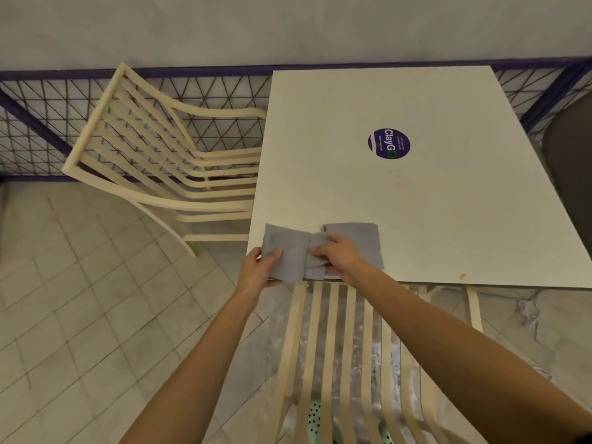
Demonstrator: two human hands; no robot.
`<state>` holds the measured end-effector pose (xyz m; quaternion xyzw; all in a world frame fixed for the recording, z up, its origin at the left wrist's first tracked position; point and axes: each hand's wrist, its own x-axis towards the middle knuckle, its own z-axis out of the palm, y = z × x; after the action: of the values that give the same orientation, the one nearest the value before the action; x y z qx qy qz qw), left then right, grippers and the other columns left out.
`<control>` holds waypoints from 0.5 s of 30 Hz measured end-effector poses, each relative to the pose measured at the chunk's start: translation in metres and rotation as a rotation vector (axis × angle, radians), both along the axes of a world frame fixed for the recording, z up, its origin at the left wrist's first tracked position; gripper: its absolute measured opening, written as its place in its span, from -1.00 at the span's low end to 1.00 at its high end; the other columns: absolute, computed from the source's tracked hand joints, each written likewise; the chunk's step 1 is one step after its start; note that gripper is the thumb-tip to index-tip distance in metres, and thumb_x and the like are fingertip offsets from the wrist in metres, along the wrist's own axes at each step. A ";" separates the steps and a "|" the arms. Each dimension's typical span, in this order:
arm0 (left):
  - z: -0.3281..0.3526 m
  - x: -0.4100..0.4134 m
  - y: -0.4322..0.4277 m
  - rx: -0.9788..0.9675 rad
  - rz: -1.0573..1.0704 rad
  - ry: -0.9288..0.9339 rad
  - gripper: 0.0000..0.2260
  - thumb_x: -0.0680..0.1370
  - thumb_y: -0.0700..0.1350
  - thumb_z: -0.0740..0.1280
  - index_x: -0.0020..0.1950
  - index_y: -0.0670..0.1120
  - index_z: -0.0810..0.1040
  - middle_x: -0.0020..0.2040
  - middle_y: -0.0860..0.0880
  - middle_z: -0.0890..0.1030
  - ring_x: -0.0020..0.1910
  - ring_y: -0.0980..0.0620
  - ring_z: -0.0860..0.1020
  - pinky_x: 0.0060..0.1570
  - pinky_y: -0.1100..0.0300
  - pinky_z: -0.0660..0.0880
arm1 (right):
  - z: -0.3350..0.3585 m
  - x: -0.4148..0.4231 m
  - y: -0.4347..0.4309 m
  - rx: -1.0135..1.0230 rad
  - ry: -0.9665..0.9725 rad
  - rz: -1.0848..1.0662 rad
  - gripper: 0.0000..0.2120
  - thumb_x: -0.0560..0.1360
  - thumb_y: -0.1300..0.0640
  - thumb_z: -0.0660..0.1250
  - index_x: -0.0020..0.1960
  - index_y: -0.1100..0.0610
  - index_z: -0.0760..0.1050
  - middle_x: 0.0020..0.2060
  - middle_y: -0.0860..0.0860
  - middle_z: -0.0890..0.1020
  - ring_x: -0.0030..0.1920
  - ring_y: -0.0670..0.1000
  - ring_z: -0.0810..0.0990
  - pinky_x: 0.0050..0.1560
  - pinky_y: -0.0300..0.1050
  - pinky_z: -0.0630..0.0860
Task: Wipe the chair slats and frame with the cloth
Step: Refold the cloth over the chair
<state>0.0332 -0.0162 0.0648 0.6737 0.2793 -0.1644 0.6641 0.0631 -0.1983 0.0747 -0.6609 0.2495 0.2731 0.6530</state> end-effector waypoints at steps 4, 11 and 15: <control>-0.029 0.014 0.015 0.511 -0.280 -0.047 -0.67 0.48 -0.03 0.42 0.20 -0.08 0.51 0.01 0.00 0.57 -0.08 0.01 0.57 -0.16 0.13 0.55 | -0.014 0.013 0.003 -0.214 -0.043 0.216 -0.77 0.44 0.28 0.34 0.08 0.20 0.46 -0.27 0.11 0.50 -0.25 0.08 0.46 -0.22 -0.03 0.43; -0.056 0.012 0.026 0.661 -0.301 -0.091 -0.87 0.50 -0.05 0.42 -0.09 -0.10 0.61 -0.29 -0.05 0.65 -0.35 0.01 0.62 -0.25 -0.02 0.64 | -0.016 0.000 0.019 -0.504 -0.188 0.556 -0.83 0.48 0.29 0.29 0.05 0.25 0.56 -0.09 0.15 0.60 -0.06 0.14 0.60 -0.11 -0.10 0.53; -0.049 0.017 0.022 0.768 -0.292 -0.176 -0.74 0.46 -0.03 0.47 0.00 -0.07 0.44 -0.27 -0.02 0.60 -0.33 0.00 0.61 -0.31 0.08 0.57 | -0.017 0.002 0.023 -0.632 -0.283 0.642 -0.78 0.48 0.29 0.29 0.11 0.26 0.56 -0.01 0.18 0.56 0.03 0.18 0.57 0.01 -0.05 0.52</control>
<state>0.0501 0.0061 0.0157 0.9165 0.1639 -0.0824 0.3556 0.0648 -0.1758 0.0572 -0.9016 0.0120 0.2794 0.3299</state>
